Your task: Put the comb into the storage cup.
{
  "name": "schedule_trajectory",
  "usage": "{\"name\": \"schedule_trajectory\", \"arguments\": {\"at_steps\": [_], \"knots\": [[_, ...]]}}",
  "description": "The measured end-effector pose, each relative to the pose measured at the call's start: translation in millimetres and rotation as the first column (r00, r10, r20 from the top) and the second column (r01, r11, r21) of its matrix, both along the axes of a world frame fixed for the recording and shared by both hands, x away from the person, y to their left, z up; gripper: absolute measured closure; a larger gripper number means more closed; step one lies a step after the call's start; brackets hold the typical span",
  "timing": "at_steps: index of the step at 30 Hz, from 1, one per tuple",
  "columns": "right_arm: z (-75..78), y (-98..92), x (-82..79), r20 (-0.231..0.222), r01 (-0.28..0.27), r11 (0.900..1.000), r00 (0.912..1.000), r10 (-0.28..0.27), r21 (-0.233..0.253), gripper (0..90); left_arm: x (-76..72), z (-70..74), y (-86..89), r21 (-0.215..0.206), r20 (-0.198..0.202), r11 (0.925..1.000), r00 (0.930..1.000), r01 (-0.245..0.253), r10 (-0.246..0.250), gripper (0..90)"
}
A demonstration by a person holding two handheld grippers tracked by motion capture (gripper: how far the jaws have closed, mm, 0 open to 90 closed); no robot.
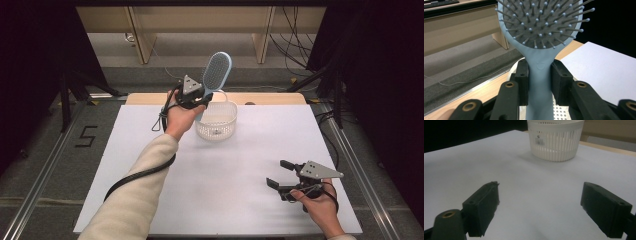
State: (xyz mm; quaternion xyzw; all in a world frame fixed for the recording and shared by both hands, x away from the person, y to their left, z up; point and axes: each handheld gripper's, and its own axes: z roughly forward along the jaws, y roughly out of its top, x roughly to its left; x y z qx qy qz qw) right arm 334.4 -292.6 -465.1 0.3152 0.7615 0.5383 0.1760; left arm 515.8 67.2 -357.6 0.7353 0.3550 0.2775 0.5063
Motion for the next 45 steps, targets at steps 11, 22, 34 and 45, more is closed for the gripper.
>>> {"name": "schedule_trajectory", "arguments": {"at_steps": [11,22,34,45], "knots": [[0.0,-0.2,0.0,0.0,-0.001,1.0,1.0,0.001,-0.001,15.9,2.9,-2.0,-1.1,-0.003,0.001,1.0,1.0,0.001,-0.001,69.9],[0.2,-0.7,0.0,0.0,-0.001,1.0,1.0,0.001,-0.004,15.9,5.8,-4.8,-3.7,-0.009,0.009,1.0,1.0,0.003,-0.003,69.9],[0.2,-0.4,-0.1,-0.001,-0.002,1.0,1.0,0.002,-0.002,15.9,8.2,-5.1,-6.4,-0.013,0.017,0.9998,0.9997,0.018,-0.018,69.9],[0.2,-0.8,0.1,0.002,-0.003,1.0,1.0,0.003,-0.004,15.9,10.8,-7.3,-8.1,-0.013,0.024,0.9998,0.9996,0.016,-0.016,69.9]]}}
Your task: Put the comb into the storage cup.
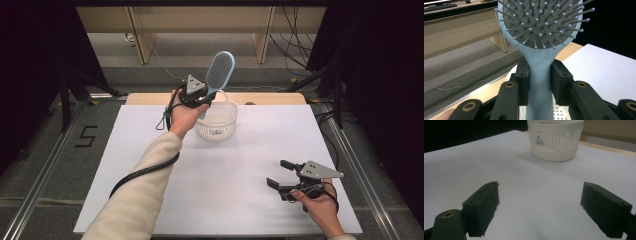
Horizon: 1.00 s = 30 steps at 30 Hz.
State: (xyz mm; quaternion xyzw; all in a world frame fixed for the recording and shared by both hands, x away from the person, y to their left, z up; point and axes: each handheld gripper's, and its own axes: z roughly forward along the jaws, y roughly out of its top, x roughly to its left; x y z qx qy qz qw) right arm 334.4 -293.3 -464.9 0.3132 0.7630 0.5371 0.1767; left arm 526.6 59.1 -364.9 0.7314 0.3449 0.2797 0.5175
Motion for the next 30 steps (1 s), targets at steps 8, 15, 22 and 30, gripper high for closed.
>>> {"name": "schedule_trajectory", "arguments": {"at_steps": [8,15,22,30], "knots": [[0.0,0.0,0.0,-0.001,0.0,1.0,1.0,0.0,0.001,15.9,1.6,-1.6,-1.0,0.0,0.004,1.0,1.0,-0.005,0.005,69.9],[0.0,-0.1,0.0,0.0,-0.001,1.0,1.0,0.001,0.0,15.9,3.5,-3.3,-1.5,-0.012,0.006,0.9998,0.9999,-0.012,0.013,69.9],[-0.1,-0.1,0.1,0.0,-0.001,1.0,1.0,0.001,0.0,15.9,4.5,-4.3,-2.4,-0.01,0.011,0.9999,0.9999,-0.008,0.008,69.9],[-0.3,-0.3,0.3,0.001,-0.001,1.0,1.0,0.001,0.0,15.9,6.6,-6.1,-3.3,-0.013,0.008,0.9999,0.9999,-0.008,0.008,69.9]]}}
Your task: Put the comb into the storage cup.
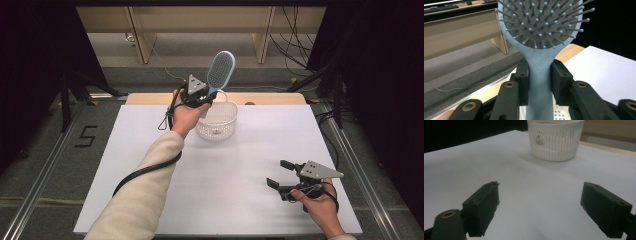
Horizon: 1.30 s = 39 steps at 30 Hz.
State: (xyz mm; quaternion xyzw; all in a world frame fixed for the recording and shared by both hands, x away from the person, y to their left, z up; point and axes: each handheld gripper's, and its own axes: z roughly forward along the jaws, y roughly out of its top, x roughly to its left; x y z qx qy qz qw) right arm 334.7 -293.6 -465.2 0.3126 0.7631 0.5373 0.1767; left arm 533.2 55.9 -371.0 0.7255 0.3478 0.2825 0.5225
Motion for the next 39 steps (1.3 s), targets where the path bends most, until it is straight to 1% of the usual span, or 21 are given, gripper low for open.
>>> {"name": "schedule_trajectory", "arguments": {"at_steps": [11,21,39], "knots": [[0.0,0.3,-0.2,-0.003,0.0,1.0,1.0,0.0,0.004,15.9,2.0,-3.5,-1.3,0.001,-0.007,1.0,1.0,-0.001,0.001,69.9],[-0.1,0.1,-0.1,-0.004,-0.001,1.0,1.0,0.001,0.003,15.9,4.1,-6.9,-2.1,0.009,-0.007,1.0,1.0,-0.001,0.001,69.9],[-0.2,-0.1,0.1,-0.004,-0.003,1.0,1.0,0.003,0.004,15.9,5.2,-11.7,-8.1,0.008,-0.005,1.0,1.0,-0.001,0.001,69.9]]}}
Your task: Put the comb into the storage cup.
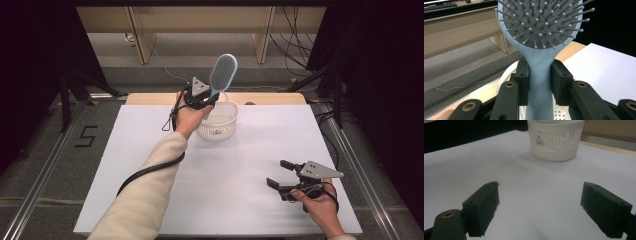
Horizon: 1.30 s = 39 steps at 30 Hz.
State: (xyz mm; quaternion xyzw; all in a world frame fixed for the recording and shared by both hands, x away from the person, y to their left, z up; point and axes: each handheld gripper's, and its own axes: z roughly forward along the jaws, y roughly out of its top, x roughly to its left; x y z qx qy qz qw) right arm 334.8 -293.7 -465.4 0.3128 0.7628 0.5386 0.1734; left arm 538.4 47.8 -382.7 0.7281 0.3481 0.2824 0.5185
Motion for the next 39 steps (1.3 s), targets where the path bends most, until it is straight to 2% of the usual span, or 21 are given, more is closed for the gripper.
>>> {"name": "schedule_trajectory", "arguments": {"at_steps": [18,21,39], "knots": [[0.1,0.0,0.0,-0.001,0.0,1.0,1.0,0.0,0.0,15.9,1.1,-3.2,-1.4,-0.001,0.008,1.0,1.0,0.001,-0.001,69.8],[-0.1,0.1,0.0,-0.002,0.001,1.0,1.0,-0.001,0.0,15.9,0.7,-3.9,-2.1,-0.003,0.02,1.0,0.9998,0.003,-0.003,69.8],[-0.1,-0.2,0.2,-0.003,0.001,1.0,1.0,-0.001,0.001,15.9,1.5,-10.3,-6.5,0.006,0.015,0.9998,0.9997,0.02,-0.02,69.8]]}}
